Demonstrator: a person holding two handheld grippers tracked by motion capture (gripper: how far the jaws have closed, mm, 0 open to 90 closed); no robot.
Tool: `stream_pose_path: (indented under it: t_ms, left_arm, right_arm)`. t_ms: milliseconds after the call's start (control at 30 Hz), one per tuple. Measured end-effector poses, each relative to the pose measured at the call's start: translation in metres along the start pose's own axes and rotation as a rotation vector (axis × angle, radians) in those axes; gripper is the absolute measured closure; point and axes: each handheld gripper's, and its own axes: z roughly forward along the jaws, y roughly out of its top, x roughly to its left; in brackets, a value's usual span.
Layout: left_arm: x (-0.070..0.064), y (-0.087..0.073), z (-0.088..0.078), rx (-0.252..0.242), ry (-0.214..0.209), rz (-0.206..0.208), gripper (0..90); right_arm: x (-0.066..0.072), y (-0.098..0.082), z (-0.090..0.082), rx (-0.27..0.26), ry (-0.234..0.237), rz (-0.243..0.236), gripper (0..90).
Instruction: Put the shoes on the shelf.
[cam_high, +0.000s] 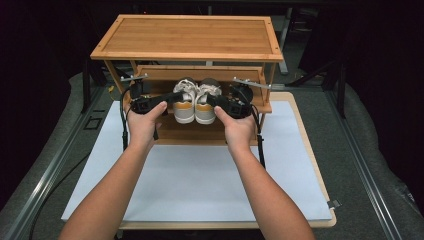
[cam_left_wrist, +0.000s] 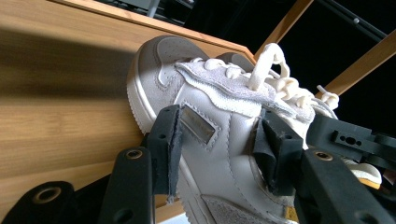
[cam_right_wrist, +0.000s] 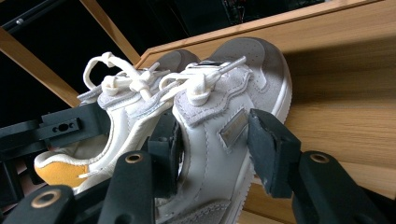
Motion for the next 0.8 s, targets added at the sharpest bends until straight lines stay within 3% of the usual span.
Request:
stream_pose_path:
  t_ms: [400,533,667,800]
  left_arm:
    - [0.007,0.001,0.013,0.02,-0.013,-0.014,53.6]
    - [0.009,0.002,0.014,0.028,-0.021,-0.027,52.6]
    - [0.007,0.003,0.014,0.008,-0.026,-0.038,48.3]
    - [0.002,0.006,0.011,-0.011,-0.017,-0.019,46.1]
  right_arm:
    - [-0.009,0.004,0.008,0.024,-0.032,0.01,54.9]
    - [-0.011,0.005,0.01,0.024,-0.02,0.029,54.5]
    - [-0.012,0.006,0.012,0.02,-0.023,0.028,52.2]
    - [-0.011,0.007,0.013,0.013,-0.028,0.017,49.8]
